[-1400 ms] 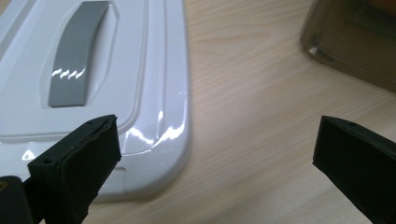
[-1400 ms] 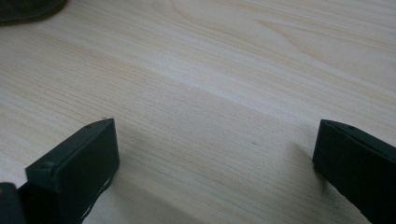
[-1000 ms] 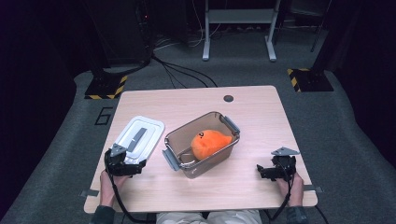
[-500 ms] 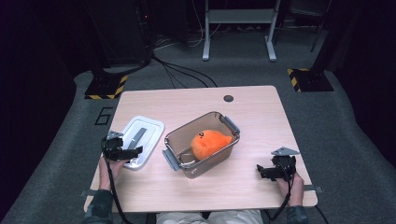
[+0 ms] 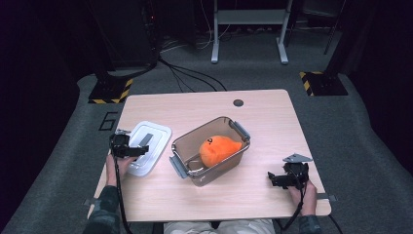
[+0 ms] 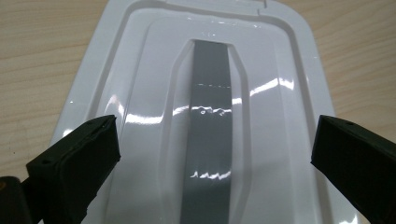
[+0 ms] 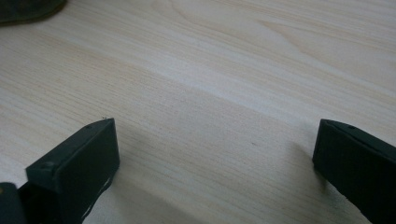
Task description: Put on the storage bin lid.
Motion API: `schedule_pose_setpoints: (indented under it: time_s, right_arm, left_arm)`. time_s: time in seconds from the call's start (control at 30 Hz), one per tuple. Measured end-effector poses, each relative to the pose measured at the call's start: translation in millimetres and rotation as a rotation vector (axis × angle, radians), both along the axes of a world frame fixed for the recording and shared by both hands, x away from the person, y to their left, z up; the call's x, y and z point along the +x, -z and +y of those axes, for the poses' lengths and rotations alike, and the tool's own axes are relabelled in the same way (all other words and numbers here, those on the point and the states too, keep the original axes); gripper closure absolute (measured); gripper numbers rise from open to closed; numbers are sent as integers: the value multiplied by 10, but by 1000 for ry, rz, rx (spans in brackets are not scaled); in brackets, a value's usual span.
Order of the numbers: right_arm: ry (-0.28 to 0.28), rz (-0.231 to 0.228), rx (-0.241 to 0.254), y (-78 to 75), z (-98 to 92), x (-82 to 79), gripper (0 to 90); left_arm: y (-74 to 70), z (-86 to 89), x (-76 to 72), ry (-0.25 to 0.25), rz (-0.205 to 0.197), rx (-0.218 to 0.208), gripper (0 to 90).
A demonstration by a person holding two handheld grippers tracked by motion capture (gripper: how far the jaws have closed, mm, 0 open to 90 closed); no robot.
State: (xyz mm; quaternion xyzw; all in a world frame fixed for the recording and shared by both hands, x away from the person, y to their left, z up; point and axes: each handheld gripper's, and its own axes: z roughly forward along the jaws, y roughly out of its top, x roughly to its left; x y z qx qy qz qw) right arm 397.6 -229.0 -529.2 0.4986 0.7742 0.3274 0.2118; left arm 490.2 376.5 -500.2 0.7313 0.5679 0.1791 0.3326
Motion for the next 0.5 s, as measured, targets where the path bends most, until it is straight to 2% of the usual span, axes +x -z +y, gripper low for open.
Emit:
schedule_pose_setpoints:
  time_s: [0.07,0.1,0.13,0.17,0.23,0.37,0.43,0.5]
  right_arm:
    - [0,0,0,0,0,0,0]
    - [0,0,0,0,0,0,0]
    - [0,0,0,0,0,0,0]
    - [0,-1,0,0,1,-1,0]
    - [0,-2,0,0,1,-1,0]
    - [-1,-1,0,0,0,-1,0]
    - [-1,0,0,0,0,-1,0]
    - [-1,0,0,0,0,-1,0]
  left_arm:
    - [15,12,32,14,5,-5,74]
    - [24,15,44,27,4,-10,165]
    - [30,18,56,30,7,5,219]
    - [37,19,68,27,-2,12,209]
    - [39,26,79,28,-12,4,275]
    - [55,-4,108,23,-24,44,342]
    - [57,-34,127,8,-35,76,389]
    - [54,-65,142,13,-34,114,417]
